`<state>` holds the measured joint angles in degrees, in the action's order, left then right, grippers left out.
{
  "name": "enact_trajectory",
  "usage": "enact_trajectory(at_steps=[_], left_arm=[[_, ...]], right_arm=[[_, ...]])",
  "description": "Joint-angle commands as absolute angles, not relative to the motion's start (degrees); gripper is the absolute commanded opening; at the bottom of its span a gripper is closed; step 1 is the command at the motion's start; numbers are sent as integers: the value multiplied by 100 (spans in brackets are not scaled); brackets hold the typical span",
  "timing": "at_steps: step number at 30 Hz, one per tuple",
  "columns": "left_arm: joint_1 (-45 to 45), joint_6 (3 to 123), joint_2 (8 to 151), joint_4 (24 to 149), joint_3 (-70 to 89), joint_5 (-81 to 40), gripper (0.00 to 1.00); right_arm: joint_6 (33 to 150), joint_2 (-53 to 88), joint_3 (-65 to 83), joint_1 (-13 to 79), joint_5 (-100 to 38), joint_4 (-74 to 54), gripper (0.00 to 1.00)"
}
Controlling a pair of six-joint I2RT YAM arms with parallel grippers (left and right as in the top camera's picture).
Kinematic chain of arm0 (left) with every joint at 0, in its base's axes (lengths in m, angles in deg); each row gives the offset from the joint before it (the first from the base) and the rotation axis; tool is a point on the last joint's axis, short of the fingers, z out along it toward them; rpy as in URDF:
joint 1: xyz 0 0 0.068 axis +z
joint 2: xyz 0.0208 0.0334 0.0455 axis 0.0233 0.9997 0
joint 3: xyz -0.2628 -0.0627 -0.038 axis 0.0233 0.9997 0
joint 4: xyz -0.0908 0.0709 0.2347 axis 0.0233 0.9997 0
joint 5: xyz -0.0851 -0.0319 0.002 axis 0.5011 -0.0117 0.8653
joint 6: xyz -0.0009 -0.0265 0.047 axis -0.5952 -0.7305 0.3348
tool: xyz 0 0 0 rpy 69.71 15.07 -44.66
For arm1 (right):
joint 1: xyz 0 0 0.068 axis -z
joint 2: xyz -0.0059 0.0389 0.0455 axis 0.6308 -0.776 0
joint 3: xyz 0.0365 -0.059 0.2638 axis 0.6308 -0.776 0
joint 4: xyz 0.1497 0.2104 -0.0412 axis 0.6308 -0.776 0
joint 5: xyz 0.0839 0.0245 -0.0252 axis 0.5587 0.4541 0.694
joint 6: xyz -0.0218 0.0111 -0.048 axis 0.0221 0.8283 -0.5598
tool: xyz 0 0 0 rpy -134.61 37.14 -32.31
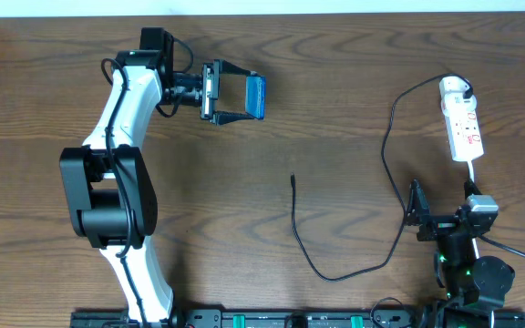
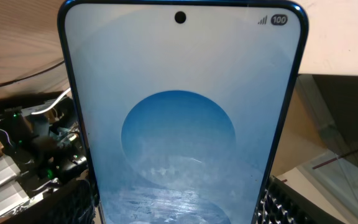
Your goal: Plug charger to phone and switch on socket
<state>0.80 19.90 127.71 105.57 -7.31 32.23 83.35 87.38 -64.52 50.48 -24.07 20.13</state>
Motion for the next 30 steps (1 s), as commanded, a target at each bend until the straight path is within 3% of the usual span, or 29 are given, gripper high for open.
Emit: enact_trajectory(at_steps=[1, 22, 30], left_arm=[[78, 1983, 12551, 10563, -834, 3527, 8], [78, 1983, 12551, 10563, -834, 3520, 7], [78, 1981, 12551, 10561, -834, 2552, 7]], right_arm=[[8359, 8773, -6459, 5026, -2431, 1984, 99], [8357, 8773, -6459, 5026, -2514, 2074, 99], [8912, 8773, -6459, 5026, -2505, 2979, 99]])
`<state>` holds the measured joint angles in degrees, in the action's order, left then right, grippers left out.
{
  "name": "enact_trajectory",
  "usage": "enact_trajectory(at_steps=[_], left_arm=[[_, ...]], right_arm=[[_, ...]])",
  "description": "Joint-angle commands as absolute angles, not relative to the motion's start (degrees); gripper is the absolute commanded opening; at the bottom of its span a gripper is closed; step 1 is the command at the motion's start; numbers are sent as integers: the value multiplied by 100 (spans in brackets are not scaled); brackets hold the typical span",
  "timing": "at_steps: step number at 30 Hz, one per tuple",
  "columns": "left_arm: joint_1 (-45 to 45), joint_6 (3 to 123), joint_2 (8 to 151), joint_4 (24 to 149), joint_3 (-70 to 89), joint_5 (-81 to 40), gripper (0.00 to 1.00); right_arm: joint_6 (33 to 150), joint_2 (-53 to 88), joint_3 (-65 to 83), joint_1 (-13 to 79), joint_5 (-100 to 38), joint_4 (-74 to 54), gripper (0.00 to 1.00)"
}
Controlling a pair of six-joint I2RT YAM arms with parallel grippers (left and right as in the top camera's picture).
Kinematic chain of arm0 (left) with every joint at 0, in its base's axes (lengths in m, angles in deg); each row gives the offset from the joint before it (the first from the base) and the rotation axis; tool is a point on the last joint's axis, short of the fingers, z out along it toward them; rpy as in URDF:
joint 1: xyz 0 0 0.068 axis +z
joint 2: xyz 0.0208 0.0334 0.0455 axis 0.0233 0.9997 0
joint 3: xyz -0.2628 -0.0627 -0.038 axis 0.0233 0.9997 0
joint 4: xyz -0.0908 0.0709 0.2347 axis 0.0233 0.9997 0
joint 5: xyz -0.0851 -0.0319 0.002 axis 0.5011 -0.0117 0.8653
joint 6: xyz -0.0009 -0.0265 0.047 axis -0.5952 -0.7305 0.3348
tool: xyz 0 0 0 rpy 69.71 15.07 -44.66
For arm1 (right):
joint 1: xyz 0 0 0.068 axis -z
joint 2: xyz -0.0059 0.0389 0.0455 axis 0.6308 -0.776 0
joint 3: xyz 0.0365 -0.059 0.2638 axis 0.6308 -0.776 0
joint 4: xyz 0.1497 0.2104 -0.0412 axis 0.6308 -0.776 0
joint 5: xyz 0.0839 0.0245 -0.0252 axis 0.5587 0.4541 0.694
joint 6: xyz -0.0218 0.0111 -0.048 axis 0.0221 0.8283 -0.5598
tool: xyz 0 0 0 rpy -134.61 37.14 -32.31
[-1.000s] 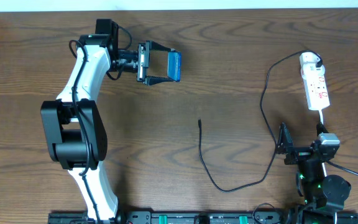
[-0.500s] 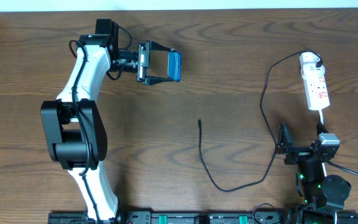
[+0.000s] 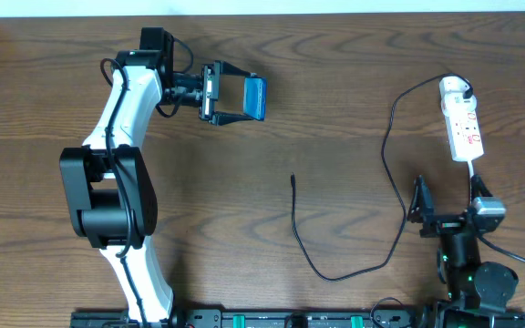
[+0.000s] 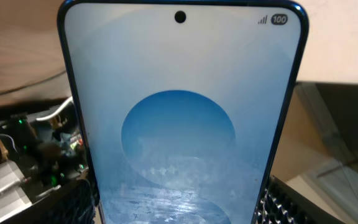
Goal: Plug charger to phone and switch on socket
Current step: 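Swing the right gripper toward the phone held by the left gripper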
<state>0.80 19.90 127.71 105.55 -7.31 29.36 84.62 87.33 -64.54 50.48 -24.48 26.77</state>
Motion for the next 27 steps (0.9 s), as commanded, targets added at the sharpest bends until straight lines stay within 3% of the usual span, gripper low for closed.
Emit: enact_trajectory(at_steps=[1, 10, 17, 24, 27], left_arm=[[75, 1981, 12551, 10561, -834, 2370, 7], [34, 1976, 12548, 10288, -834, 1345, 7], [-246, 1780, 12529, 10107, -834, 512, 7], [-497, 1286, 12293, 9814, -834, -130, 7], [-497, 1142, 12017, 9809, -834, -489, 7]], right_arm=[[9039, 8773, -6457, 5026, -2494, 3117, 99], [10250, 8576, -5818, 5026, -2337, 3195, 99], [10250, 7129, -4476, 5026, -1677, 2607, 99], [10269, 4285, -2712, 5026, 640, 2389, 99], [10676, 3114, -2277, 5026, 2384, 3270, 99]])
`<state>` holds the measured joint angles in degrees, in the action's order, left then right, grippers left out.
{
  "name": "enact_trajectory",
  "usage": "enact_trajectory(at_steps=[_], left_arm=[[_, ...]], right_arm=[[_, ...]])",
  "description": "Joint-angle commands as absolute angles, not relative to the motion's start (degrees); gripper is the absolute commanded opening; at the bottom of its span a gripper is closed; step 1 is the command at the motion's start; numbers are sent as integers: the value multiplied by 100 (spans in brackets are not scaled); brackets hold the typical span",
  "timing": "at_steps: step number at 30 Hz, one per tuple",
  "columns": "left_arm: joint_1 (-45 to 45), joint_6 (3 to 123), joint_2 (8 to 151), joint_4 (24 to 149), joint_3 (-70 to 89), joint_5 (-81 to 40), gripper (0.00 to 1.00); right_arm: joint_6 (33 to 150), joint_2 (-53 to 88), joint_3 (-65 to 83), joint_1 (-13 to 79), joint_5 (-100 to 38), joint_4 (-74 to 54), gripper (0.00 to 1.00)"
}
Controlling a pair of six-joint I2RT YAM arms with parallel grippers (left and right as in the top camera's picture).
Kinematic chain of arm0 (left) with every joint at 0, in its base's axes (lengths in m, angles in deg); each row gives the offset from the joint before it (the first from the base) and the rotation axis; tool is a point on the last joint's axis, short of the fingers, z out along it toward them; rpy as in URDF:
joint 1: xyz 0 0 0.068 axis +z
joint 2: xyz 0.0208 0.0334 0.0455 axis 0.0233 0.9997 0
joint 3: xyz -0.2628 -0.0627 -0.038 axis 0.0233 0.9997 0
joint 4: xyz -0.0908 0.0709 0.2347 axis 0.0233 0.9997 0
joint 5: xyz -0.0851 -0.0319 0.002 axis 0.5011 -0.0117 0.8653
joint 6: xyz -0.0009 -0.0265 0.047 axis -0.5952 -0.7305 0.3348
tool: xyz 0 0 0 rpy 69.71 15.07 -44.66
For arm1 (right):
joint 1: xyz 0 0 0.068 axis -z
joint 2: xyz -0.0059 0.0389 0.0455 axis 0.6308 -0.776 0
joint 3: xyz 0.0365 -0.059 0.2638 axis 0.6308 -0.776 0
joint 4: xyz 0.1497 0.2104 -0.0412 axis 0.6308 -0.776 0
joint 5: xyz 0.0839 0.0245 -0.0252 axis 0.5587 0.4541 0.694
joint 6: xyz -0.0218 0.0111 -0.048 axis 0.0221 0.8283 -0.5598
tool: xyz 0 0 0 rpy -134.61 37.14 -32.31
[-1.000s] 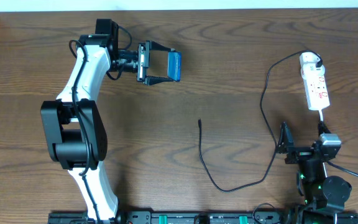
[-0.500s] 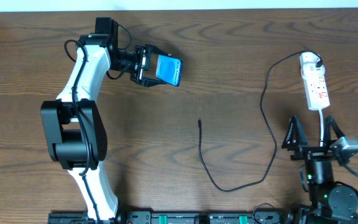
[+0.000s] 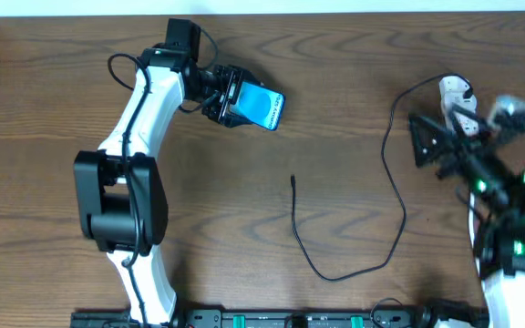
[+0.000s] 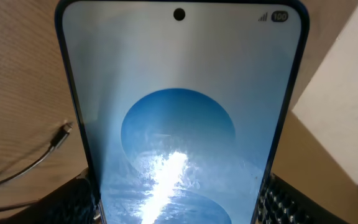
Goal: Plug charger to phone and switch on socket
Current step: 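Swing the right gripper toward the phone held by the left gripper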
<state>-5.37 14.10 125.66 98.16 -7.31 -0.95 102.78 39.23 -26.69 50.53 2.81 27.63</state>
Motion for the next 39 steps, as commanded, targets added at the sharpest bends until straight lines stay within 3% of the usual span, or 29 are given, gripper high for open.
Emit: enact_trajectory(at_steps=[1, 7, 11, 21, 29, 39], left_arm=[[-497, 1118, 11943, 9809, -834, -580, 7], [-502, 1074, 11486, 9814, -834, -983, 7], [-502, 991, 11335, 9820, -834, -1024, 7], [-504, 527, 11329, 9967, -832, -1026, 7], [-718, 499, 11329, 10017, -832, -1531, 7], [-1245, 283, 11329, 10059, -832, -2071, 8]], right_arm=[[10772, 2889, -2264, 5026, 2603, 3510, 99], [12870, 1638, -2264, 4987, 2699, 4999, 99], [13360, 1077, -2264, 4788, 2646, 5617, 99], [13419, 598, -2264, 3680, 1593, 5571, 99], [13336, 592, -2264, 2808, 185, 4574, 99], [12936, 592, -2264, 2439, -263, 4367, 99]])
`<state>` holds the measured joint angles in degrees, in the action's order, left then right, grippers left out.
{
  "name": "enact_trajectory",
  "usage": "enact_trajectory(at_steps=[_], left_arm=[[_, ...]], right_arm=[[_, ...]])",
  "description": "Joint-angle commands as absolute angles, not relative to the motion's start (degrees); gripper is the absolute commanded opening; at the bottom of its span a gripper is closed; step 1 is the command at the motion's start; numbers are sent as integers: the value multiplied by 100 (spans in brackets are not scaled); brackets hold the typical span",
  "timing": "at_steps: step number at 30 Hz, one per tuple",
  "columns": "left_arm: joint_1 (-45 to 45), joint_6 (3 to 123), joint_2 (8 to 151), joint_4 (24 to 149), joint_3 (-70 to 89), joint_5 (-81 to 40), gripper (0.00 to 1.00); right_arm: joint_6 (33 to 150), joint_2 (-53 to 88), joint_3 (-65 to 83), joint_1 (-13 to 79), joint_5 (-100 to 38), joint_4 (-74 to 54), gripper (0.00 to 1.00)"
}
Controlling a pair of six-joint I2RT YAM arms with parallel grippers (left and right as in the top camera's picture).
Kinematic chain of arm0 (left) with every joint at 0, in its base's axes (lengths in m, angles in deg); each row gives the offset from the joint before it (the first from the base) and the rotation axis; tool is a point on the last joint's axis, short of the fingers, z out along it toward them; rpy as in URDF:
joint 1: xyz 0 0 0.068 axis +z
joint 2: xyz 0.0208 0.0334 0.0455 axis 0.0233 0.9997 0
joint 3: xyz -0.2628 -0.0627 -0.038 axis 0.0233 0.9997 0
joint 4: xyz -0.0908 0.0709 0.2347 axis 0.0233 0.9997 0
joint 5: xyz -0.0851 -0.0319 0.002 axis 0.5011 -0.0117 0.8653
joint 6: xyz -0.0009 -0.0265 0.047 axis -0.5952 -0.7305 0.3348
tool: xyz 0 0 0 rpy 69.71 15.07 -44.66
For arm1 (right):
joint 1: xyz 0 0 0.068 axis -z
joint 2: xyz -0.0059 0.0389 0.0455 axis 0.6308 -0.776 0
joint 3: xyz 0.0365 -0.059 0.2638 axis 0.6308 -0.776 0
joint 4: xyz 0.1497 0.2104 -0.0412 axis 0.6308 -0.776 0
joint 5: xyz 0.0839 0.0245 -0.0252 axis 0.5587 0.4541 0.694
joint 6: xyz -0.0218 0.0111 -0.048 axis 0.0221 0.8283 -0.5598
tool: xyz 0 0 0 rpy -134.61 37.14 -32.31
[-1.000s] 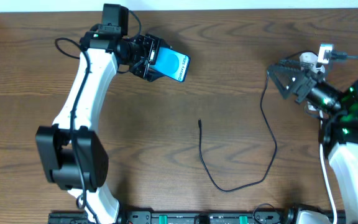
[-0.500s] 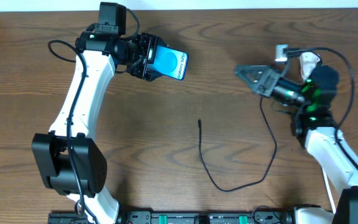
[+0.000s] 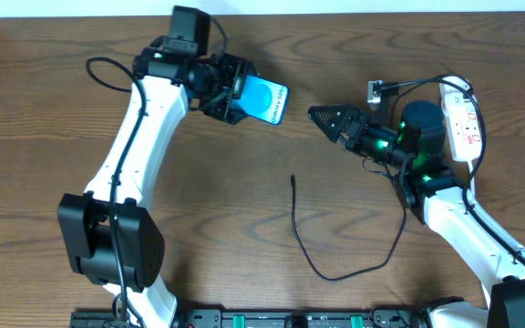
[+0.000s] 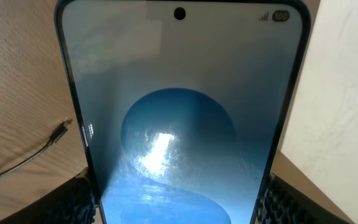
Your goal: Plug charger to phone and switch on socket
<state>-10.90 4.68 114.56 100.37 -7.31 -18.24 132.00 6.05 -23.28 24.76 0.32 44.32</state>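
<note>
A blue phone (image 3: 269, 100) with its screen lit is held off the table at the back centre-left, and my left gripper (image 3: 247, 97) is shut on its lower end. In the left wrist view the phone (image 4: 179, 118) fills the frame between the black finger pads (image 4: 73, 202). The black charger cable (image 3: 301, 239) lies on the table, its free plug (image 3: 293, 179) below the phone; that plug (image 4: 61, 132) also shows left of the phone. My right gripper (image 3: 321, 116) points left, a little right of the phone and above the plug. The white power strip (image 3: 468, 123) lies at the far right.
The cable loops from the front centre up past the right arm (image 3: 445, 196) to the power strip. The left arm (image 3: 135, 146) stretches along the left half of the wooden table (image 3: 62, 109). A pale wall edge (image 4: 347, 93) shows behind the phone.
The right arm has swung from the power strip at the right edge to the centre, its gripper now pointing left near the phone. The phone has shifted slightly right in the left gripper.
The left gripper first held the phone on edge at the back left while the right arm sat folded at the front right. Later the phone was turned screen-up and further right, with the right arm up by the power strip. Now the right gripper faces the phone.
</note>
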Motion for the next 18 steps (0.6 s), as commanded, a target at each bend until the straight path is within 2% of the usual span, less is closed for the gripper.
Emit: enact_trajectory(at_steps=[1, 18], left_arm=[[-1297, 259, 11329, 10059, -832, -2075, 7], [-2113, -546, 11329, 10050, -832, -2473, 7]], right_arm=[[12892, 592, -2264, 2439, -265, 4338, 99], [12833, 587, -2264, 2436, -263, 4275, 99]])
